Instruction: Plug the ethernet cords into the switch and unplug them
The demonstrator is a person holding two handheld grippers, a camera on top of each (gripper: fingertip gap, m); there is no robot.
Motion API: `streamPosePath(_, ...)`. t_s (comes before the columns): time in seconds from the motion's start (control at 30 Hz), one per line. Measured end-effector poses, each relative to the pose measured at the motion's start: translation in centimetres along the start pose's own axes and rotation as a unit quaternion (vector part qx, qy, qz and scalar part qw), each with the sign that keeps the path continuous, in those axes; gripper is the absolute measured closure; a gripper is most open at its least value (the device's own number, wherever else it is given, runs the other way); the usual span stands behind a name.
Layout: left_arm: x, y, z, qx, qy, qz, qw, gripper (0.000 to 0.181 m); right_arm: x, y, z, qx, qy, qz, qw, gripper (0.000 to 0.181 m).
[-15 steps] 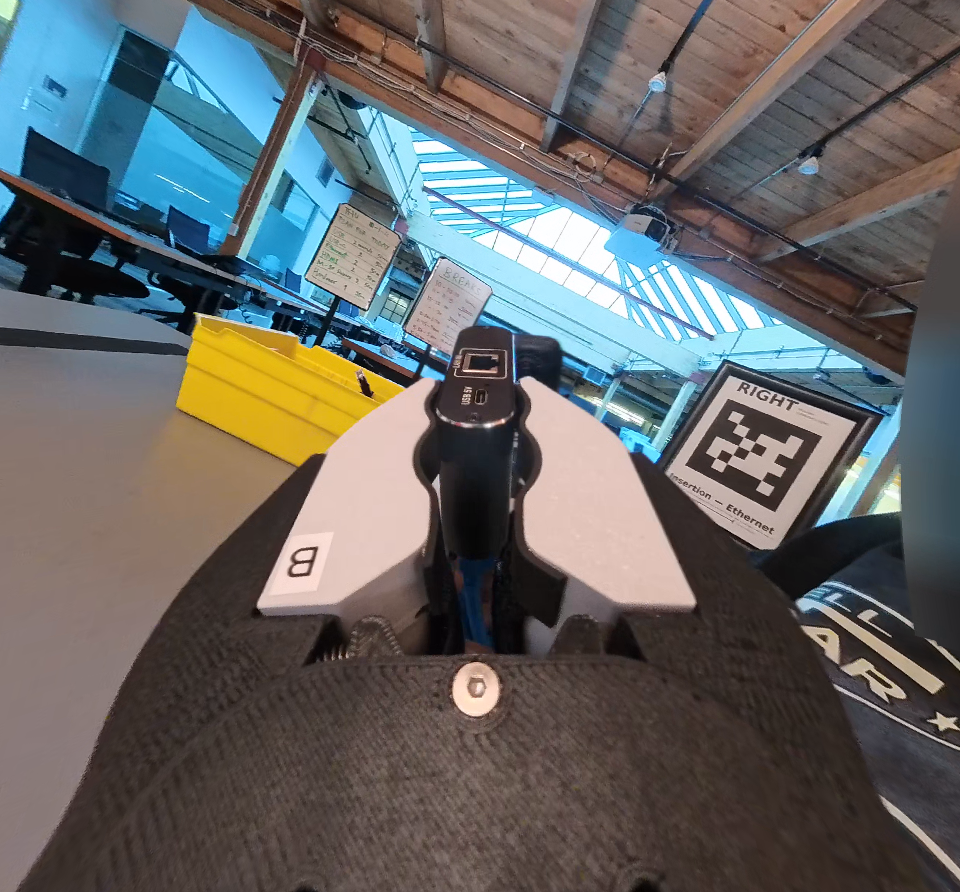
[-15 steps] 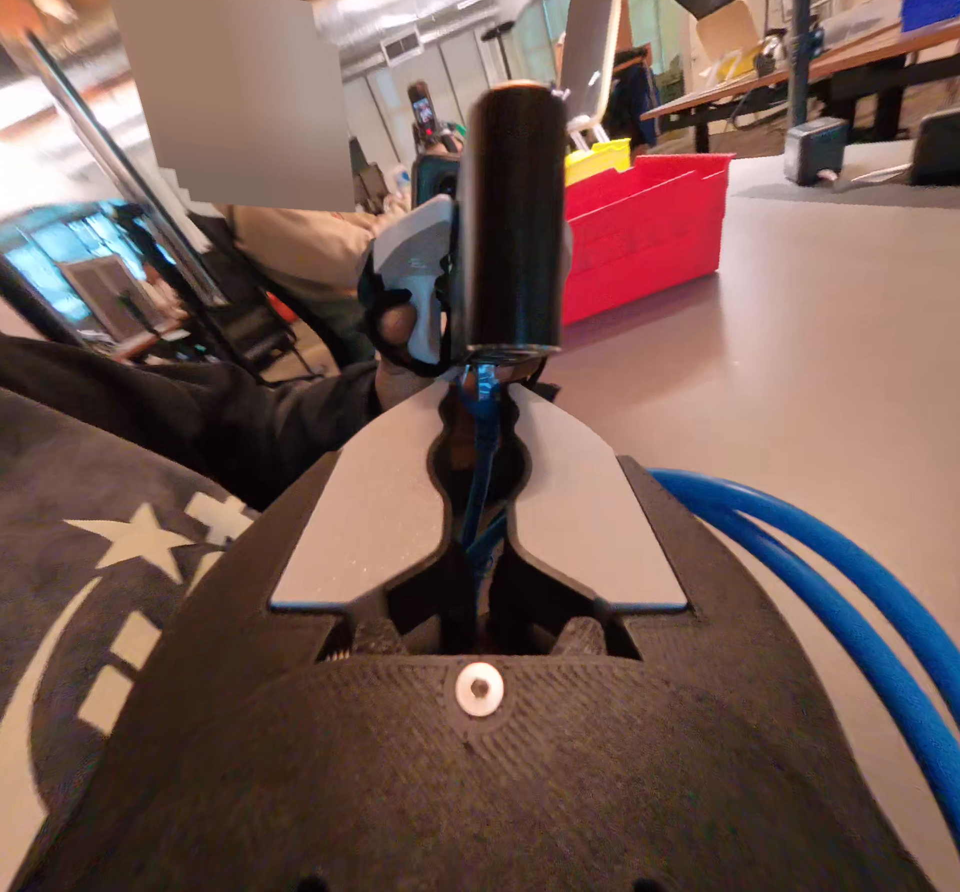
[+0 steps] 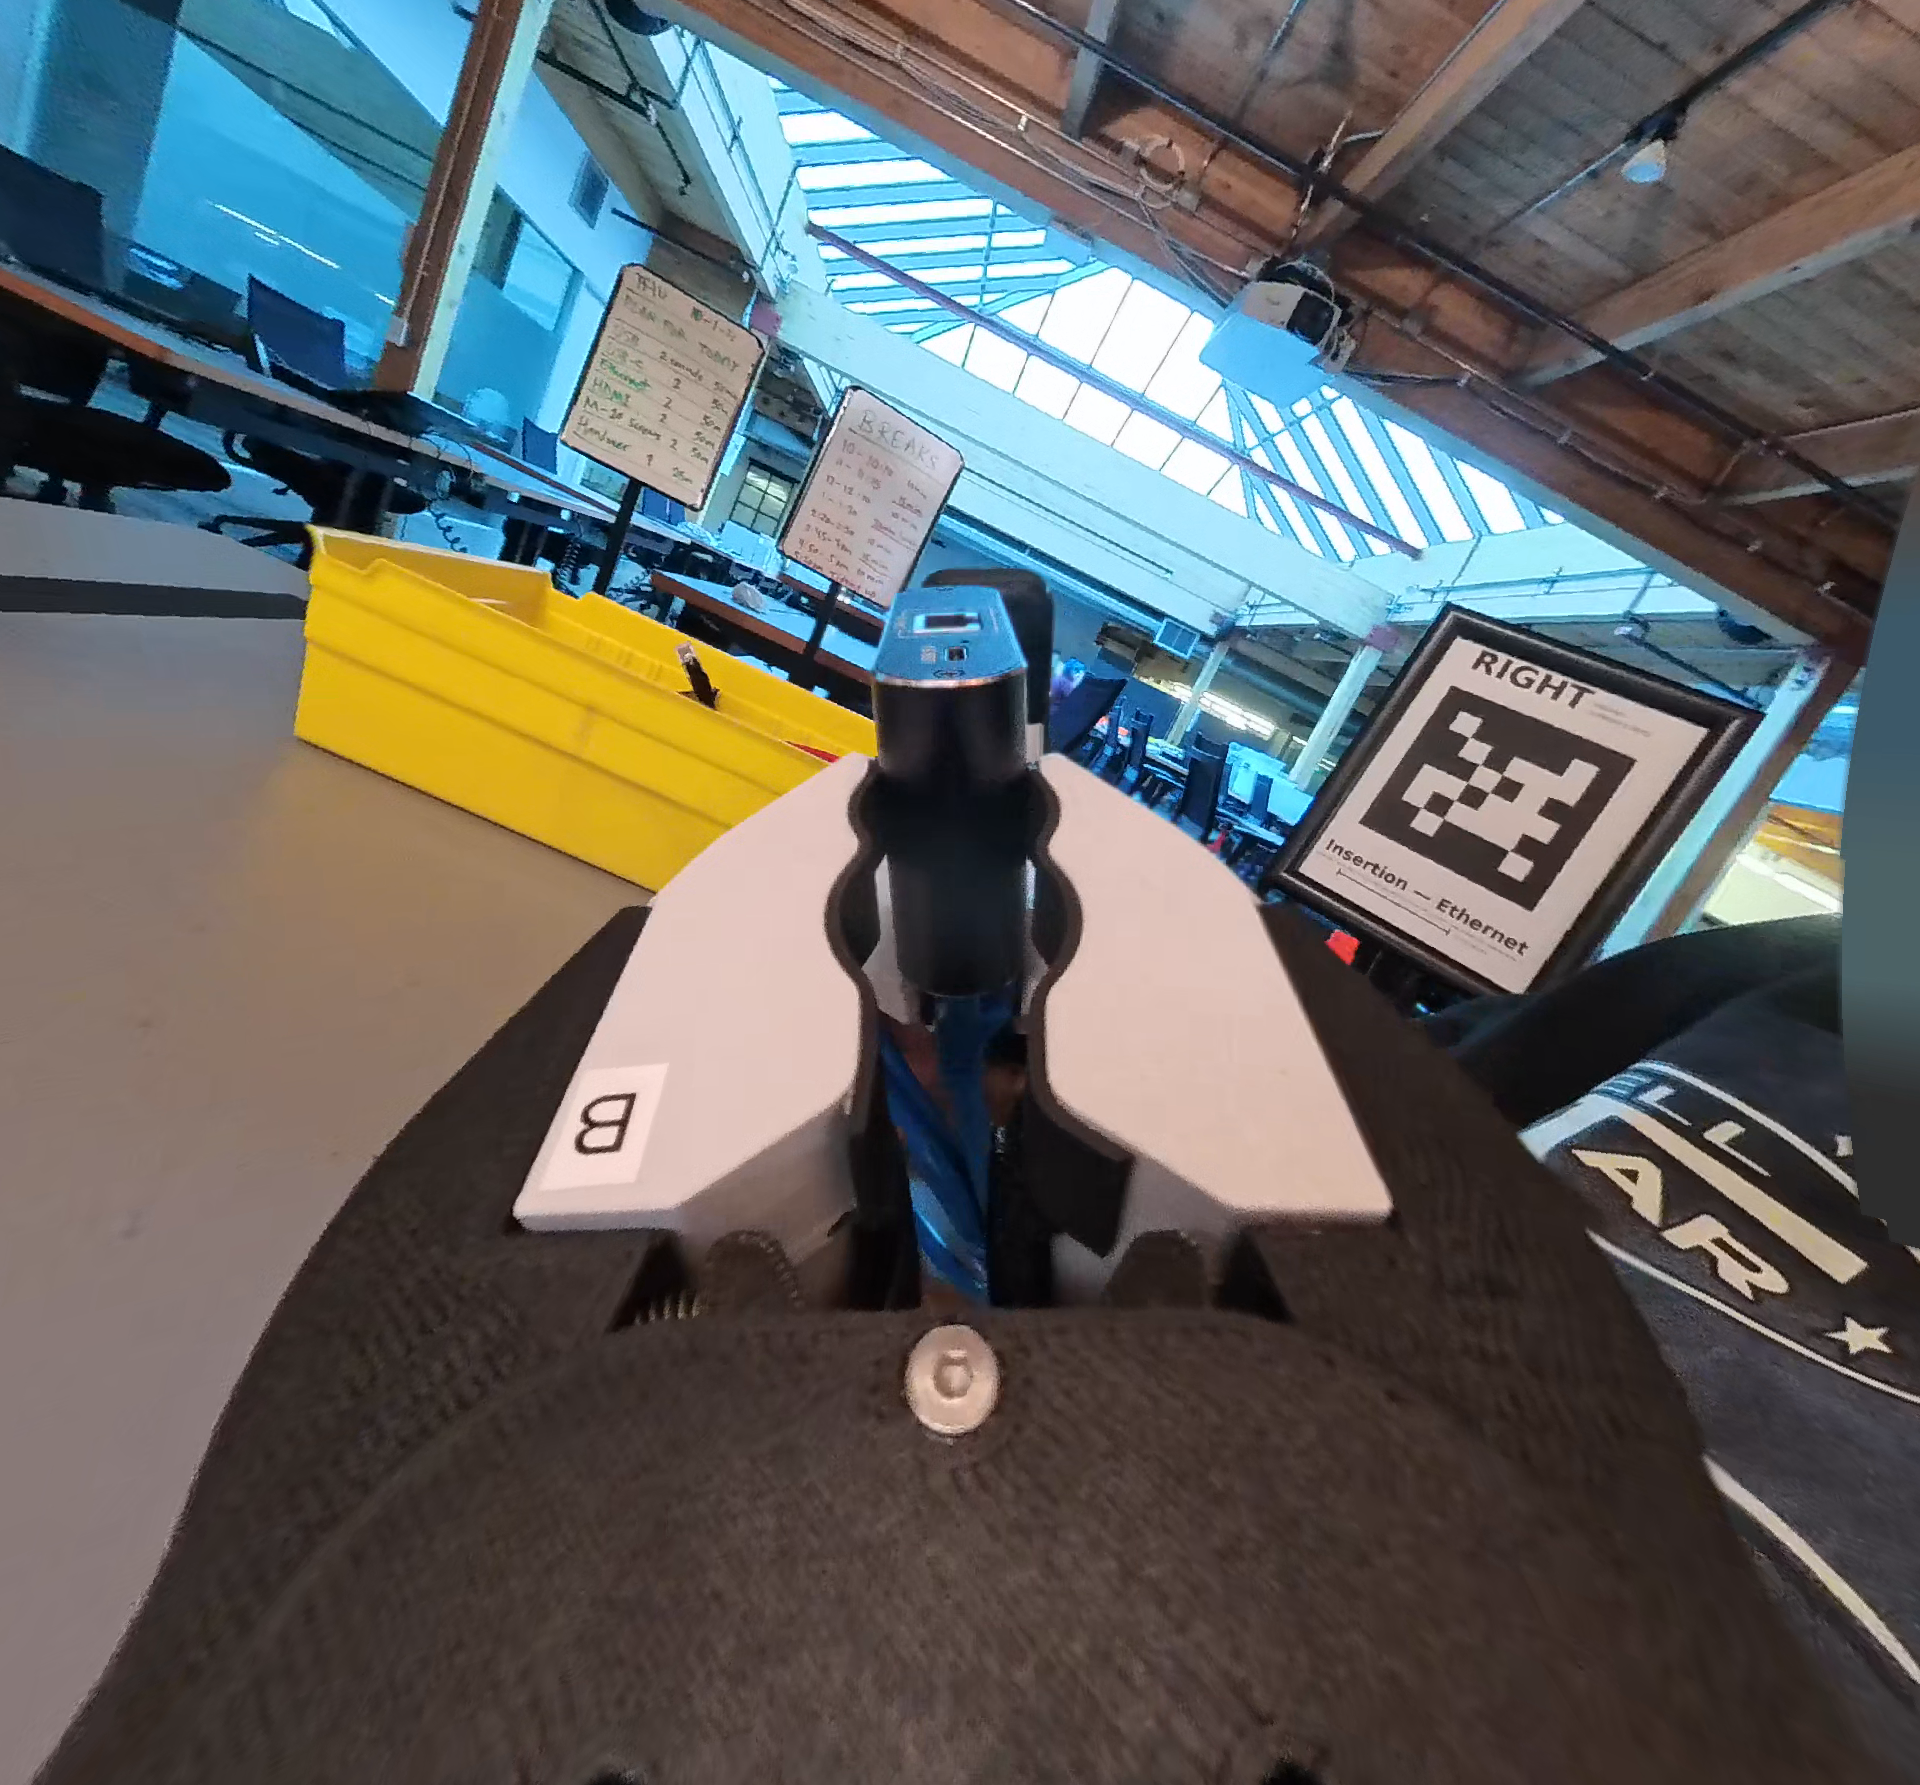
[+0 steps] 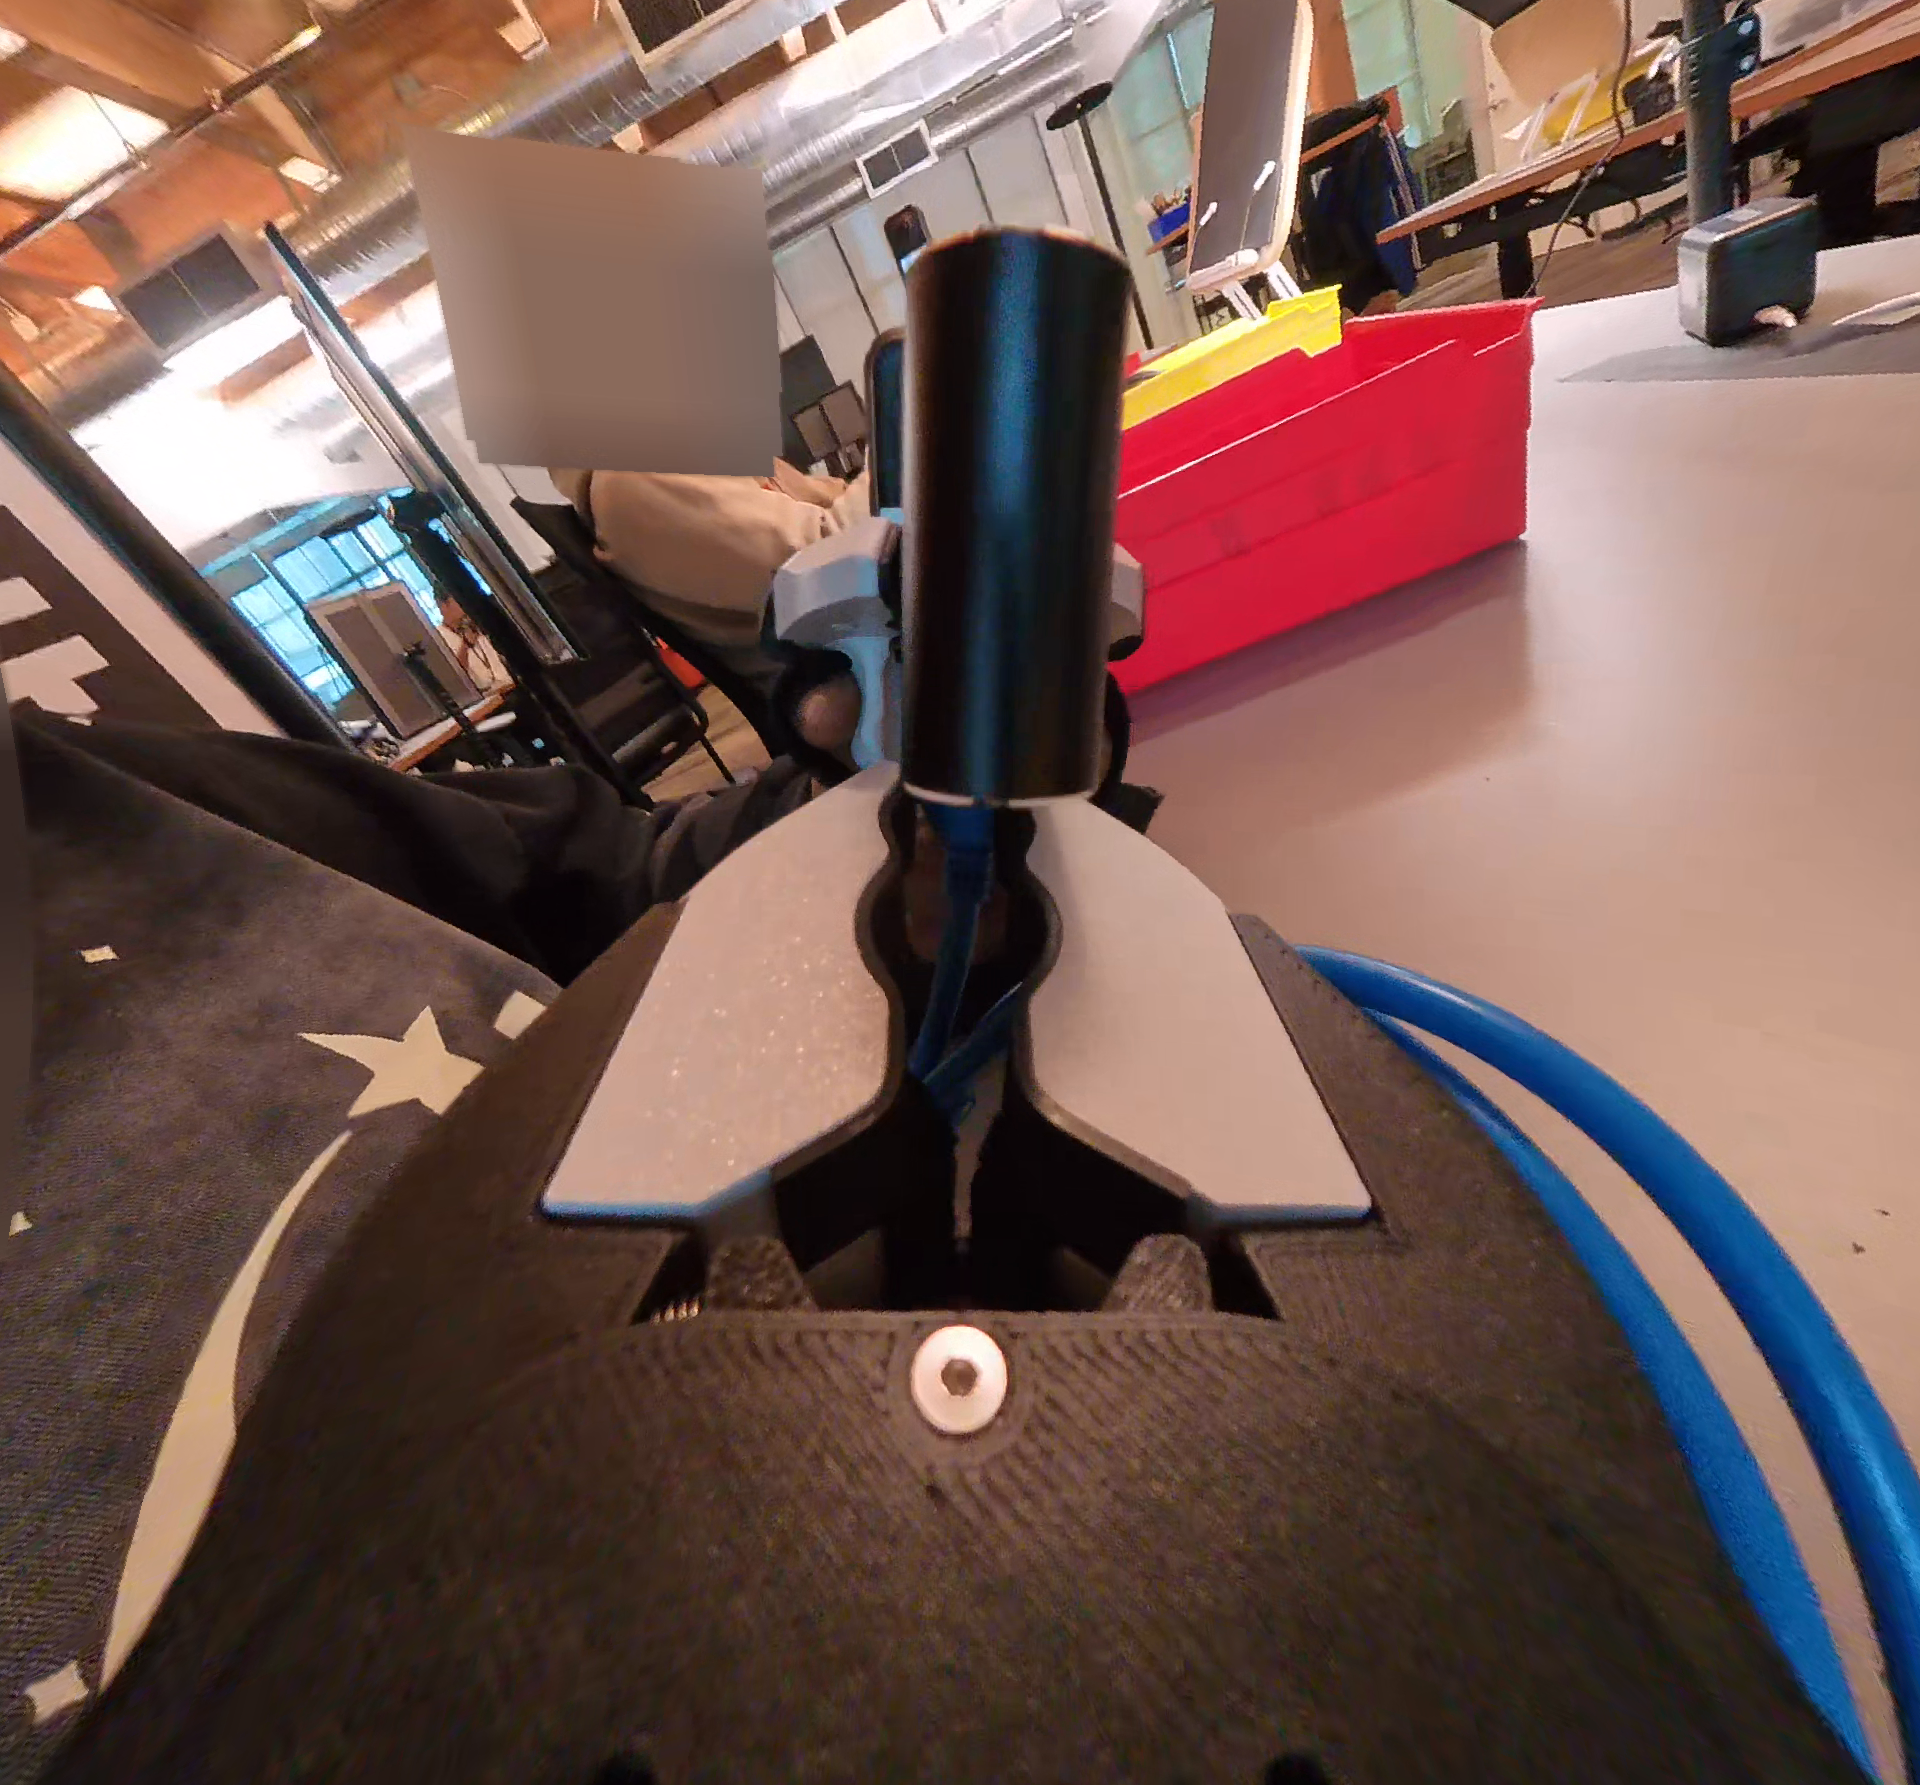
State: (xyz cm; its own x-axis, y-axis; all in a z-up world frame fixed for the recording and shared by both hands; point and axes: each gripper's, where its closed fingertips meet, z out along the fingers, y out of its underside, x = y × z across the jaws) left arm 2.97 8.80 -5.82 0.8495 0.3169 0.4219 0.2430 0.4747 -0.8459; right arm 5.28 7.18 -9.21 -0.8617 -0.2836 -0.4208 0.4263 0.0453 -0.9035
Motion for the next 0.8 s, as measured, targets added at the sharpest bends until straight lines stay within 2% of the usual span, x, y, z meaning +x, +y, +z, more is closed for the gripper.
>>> streamPosePath(0.33, -0.3, -0.6, -0.2, 0.029, -0.026, 0.041, 0.998, 0.156, 0.6, -0.6, 0.3, 0.054, 0.011, 0.043, 0.998, 0.167)
streamPosePath(0.5, -0.1, -0.1, -0.1, 0.010, -0.056, 0.136, 0.989, 0.156, 1.0, -0.3, 0.2, 0.046, 0.001, 0.054, 0.997, 0.167)
streamPosePath(0.6, 0.2, -0.1, -0.1, 0.016, -0.052, 0.145, 0.988, 0.156, 0.9, -0.3, 0.2, 0.039, 0.016, 0.033, 0.999, 0.167)
streamPosePath(0.73, 0.8, -0.5, -0.3, 0.032, -0.067, 0.222, 0.972, 0.157, 0.6, -0.6, 0.6, 0.061, 0.026, 0.044, 0.997, 0.166)
streamPosePath(0.8, 1.2, -1.0, -0.6, 0.050, -0.064, 0.234, 0.969, 0.157, 0.4, -0.7, 1.0, 0.077, 0.031, 0.044, 0.996, 0.166)
